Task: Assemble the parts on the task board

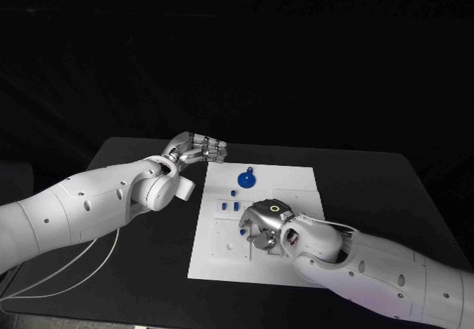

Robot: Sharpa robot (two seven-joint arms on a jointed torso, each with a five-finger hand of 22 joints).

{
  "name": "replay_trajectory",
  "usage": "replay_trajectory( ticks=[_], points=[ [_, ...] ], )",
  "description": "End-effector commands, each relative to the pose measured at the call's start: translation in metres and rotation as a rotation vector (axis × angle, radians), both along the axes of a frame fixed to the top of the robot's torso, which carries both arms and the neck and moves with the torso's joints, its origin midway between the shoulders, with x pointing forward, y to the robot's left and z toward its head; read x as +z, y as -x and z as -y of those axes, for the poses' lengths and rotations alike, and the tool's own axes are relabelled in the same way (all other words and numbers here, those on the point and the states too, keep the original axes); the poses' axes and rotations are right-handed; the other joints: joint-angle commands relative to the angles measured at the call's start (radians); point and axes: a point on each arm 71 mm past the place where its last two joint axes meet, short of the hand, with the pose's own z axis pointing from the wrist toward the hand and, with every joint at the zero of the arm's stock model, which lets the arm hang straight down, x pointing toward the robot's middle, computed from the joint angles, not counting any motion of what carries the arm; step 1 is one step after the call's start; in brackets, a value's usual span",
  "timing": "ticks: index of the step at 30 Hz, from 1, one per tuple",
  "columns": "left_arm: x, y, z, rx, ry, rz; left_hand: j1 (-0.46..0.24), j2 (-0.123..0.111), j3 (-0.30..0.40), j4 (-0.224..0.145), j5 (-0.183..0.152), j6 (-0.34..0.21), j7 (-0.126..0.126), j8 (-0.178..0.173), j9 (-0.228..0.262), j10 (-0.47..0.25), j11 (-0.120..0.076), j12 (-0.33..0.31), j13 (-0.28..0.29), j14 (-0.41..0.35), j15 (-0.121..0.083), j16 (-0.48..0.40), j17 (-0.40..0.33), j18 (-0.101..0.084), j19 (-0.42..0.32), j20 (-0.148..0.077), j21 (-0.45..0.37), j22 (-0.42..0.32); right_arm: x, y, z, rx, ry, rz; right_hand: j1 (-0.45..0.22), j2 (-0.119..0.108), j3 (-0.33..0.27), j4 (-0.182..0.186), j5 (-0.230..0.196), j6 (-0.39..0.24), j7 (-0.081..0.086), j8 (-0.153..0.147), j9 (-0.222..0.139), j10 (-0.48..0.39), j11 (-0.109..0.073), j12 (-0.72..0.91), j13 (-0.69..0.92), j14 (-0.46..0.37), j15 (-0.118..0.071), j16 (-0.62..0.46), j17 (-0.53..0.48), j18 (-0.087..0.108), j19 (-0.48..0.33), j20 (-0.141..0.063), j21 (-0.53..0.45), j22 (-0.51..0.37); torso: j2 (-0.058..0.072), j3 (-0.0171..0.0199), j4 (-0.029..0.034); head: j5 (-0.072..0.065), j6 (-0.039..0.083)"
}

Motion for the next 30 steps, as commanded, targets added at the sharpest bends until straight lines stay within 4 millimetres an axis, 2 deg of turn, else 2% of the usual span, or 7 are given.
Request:
replay_trajectory(
  ticks=[1,7,11,16,24,28,30],
  points=[
    [0.001,0.000,0.001,-0.011,0.009,0.000,-0.002,0.004,0.001,0.005,0.002,-0.002,0.007,0.000,-0.001,-0.008,-0.002,0.000,0.000,-0.001,-0.002,-0.004,0.000,0.008,0.006,0.002,0.002,-0.001,0.005,0.002,0.004,-0.019,-0.031,0.018,0.012,0.000,0.015,0.004,-0.003,0.001,-0.003,-0.002,-0.001,-0.002,-0.004,0.002,0.000,-0.001,0.006,0.000,-0.003,0.023,0.035,0.006,-0.007,0.001,0.000,-0.0002,-0.0004,-0.004,0.003],
    [0.001,0.000,0.001,-0.010,0.008,0.000,-0.002,0.004,0.001,0.005,0.002,-0.002,0.007,0.000,-0.001,-0.008,-0.002,0.000,0.000,-0.001,-0.002,-0.004,0.000,0.008,0.006,0.002,0.002,-0.001,0.020,-0.001,0.020,-0.050,-0.054,0.036,0.012,-0.011,0.035,0.020,-0.008,0.003,-0.006,-0.002,-0.001,0.006,-0.006,0.002,0.000,-0.001,0.005,0.004,-0.006,0.023,0.035,0.005,-0.006,0.006,0.000,0.0002,-0.0007,-0.013,0.009],
    [0.001,0.000,0.000,-0.010,0.009,0.001,-0.002,0.004,0.001,0.005,0.002,-0.002,0.007,0.000,-0.001,-0.008,-0.002,0.000,0.000,-0.001,-0.002,-0.004,0.000,0.008,0.006,0.002,0.002,-0.001,0.042,-0.011,0.039,-0.100,-0.085,0.051,0.014,-0.010,0.051,0.028,-0.008,0.007,-0.002,-0.002,-0.001,0.026,-0.011,0.002,0.000,0.000,0.002,0.008,-0.006,0.021,0.037,0.002,-0.004,0.009,-0.001,-0.0001,-0.0021,-0.022,0.012],
    [0.001,0.000,0.001,-0.009,0.009,0.002,-0.002,0.004,0.001,0.005,0.002,-0.002,0.007,0.000,-0.001,-0.008,-0.002,0.000,0.000,-0.001,-0.002,-0.004,0.000,0.008,0.006,0.002,0.002,-0.001,0.057,-0.022,0.059,-0.158,-0.090,0.060,0.010,-0.009,0.058,0.036,-0.004,0.016,0.002,-0.001,-0.001,0.062,-0.021,0.002,0.001,0.003,-0.004,0.022,0.001,0.018,0.040,-0.004,0.009,0.017,-0.001,0.0001,-0.0042,-0.027,0.017],
    [0.001,0.000,0.001,-0.011,0.009,0.002,-0.001,0.004,0.002,0.005,0.002,-0.002,0.007,0.000,-0.001,-0.009,-0.002,0.000,0.000,-0.003,-0.001,-0.004,0.000,0.008,0.005,0.003,0.003,-0.004,0.060,-0.032,0.080,-0.212,-0.053,0.046,0.009,-0.015,0.030,0.045,-0.005,0.017,-0.001,-0.002,-0.001,0.029,-0.013,0.003,0.001,0.000,0.001,0.026,-0.002,0.017,0.038,0.000,0.011,0.016,-0.001,0.0015,-0.0032,-0.023,0.020],
    [0.001,0.000,0.002,-0.012,0.009,0.001,-0.001,0.004,0.002,0.005,0.002,-0.002,0.007,0.000,-0.001,-0.009,-0.002,0.000,0.000,-0.003,-0.001,-0.004,0.000,0.008,0.005,0.003,0.003,-0.004,0.056,-0.036,0.088,-0.230,-0.024,0.027,0.010,-0.015,-0.004,0.053,-0.003,0.016,-0.005,-0.002,-0.001,0.021,-0.012,0.003,0.001,0.000,0.002,0.028,-0.007,0.016,0.038,0.002,0.009,0.011,-0.002,-0.0011,-0.0030,-0.024,0.019],
    [0.001,-0.001,0.001,-0.012,0.009,0.001,-0.001,0.004,0.002,0.005,0.002,-0.002,0.007,0.000,-0.001,-0.009,-0.002,0.000,0.000,-0.003,-0.001,-0.004,0.000,0.008,0.005,0.003,0.003,-0.004,0.054,-0.037,0.090,-0.235,-0.012,0.016,0.014,-0.011,-0.033,0.059,0.004,0.013,-0.006,-0.002,-0.001,0.017,-0.011,0.003,0.001,-0.001,0.003,0.028,-0.011,0.015,0.038,0.002,0.007,0.008,-0.001,-0.0008,-0.0030,-0.024,0.019]
  ],
)
